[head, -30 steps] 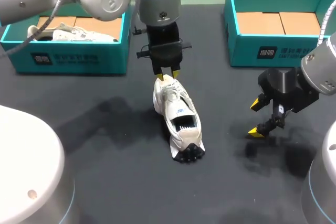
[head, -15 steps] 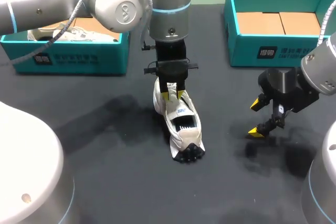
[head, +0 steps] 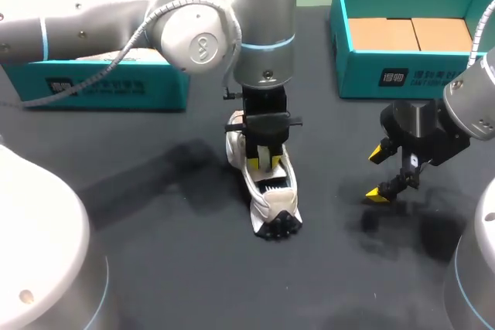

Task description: Take the shoe out of the shoebox, open the shoe tongue, remove and reinsert the insole, then place the shoe into the shoebox

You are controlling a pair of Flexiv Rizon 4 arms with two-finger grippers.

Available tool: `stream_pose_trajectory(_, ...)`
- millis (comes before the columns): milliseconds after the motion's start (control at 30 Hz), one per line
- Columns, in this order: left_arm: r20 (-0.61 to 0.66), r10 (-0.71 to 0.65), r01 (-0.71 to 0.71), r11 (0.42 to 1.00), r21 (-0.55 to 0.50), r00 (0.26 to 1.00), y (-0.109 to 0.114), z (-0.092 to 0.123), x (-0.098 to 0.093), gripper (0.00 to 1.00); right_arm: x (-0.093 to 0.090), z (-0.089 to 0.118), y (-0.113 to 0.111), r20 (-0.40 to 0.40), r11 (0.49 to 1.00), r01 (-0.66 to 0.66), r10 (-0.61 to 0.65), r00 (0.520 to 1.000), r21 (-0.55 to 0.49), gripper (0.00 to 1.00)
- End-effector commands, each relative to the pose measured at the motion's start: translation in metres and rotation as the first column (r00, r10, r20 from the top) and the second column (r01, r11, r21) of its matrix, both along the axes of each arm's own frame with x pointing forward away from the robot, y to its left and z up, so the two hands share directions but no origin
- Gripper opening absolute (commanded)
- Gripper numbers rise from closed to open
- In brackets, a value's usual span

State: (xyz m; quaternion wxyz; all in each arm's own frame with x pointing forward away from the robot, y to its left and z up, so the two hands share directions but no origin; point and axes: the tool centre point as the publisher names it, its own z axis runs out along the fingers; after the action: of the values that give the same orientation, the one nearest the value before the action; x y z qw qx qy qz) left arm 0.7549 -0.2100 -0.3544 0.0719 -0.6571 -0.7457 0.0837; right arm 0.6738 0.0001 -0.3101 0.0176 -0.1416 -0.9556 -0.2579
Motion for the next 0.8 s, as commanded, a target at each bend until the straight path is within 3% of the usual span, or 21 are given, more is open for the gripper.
stream_pose_trajectory(33,0.034,0.006,-0.006,1.000,-0.015,0.999,0.008,0.019,-0.006,0.29,-0.001,0.000,0.000,0.002,1.000,0.001,-0.001,1.000,-0.002,1.00)
stream_pose_trajectory(300,0.009,0.034,-0.034,0.999,0.034,0.999,-0.001,-0.012,-0.009,0.29,-0.001,0.000,0.000,0.002,1.000,0.001,-0.001,1.000,-0.002,1.00)
stream_pose_trajectory(367,0.003,0.033,-0.033,0.999,0.029,0.999,0.001,-0.012,-0.009,0.29,-0.001,0.000,0.000,0.002,1.000,0.001,-0.001,1.000,-0.002,1.00)
stream_pose_trajectory(567,0.060,0.040,-0.038,0.999,-0.039,0.997,0.014,0.028,-0.008,0.32,-0.001,0.000,0.000,0.002,1.000,0.001,-0.001,1.000,-0.002,1.00)
stream_pose_trajectory(800,0.068,0.124,-0.124,0.992,-0.014,0.990,0.026,0.077,-0.002,0.46,-0.001,0.000,0.000,0.002,1.000,0.001,-0.001,1.000,-0.002,1.00)
